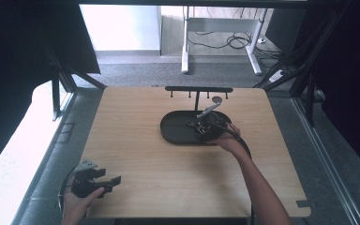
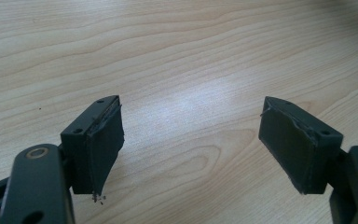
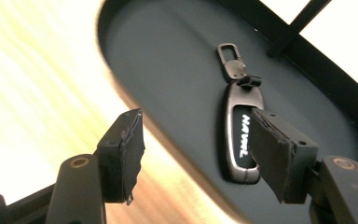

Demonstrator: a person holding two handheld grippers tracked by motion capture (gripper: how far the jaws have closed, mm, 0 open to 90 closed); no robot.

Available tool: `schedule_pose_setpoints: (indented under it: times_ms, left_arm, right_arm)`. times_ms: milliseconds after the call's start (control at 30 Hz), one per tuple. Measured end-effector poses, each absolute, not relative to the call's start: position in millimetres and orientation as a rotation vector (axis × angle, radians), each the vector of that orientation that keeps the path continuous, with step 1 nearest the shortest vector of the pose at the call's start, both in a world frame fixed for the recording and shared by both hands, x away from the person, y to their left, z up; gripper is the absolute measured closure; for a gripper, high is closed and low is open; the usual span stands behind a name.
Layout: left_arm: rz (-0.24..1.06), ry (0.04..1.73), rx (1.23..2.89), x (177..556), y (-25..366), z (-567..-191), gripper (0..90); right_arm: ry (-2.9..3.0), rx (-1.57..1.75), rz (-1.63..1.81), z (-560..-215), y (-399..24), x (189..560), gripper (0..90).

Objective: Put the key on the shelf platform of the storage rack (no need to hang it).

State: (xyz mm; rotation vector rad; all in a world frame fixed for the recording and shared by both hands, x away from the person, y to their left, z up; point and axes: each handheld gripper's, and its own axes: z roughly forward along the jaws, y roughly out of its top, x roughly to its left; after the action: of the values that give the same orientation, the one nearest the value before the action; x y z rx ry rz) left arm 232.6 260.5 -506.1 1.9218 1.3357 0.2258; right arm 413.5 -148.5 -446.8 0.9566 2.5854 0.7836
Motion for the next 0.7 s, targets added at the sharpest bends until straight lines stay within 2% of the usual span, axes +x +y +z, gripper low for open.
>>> schedule_pose_setpoints:
  times_ms: [267, 700]
  left_arm:
    - [0.227, 1.334, 1.925, 232.4, 258.6, -506.0, 22.1]
    - [0.225, 1.336, 1.933, 232.7, 255.8, -507.4, 22.1]
  right_arm:
    - [2.577, 0.927, 0.881, -445.9, -160.3, 379.6, 37.6]
    - [2.542, 0.941, 0.972, -467.4, -184.3, 333.9, 37.7]
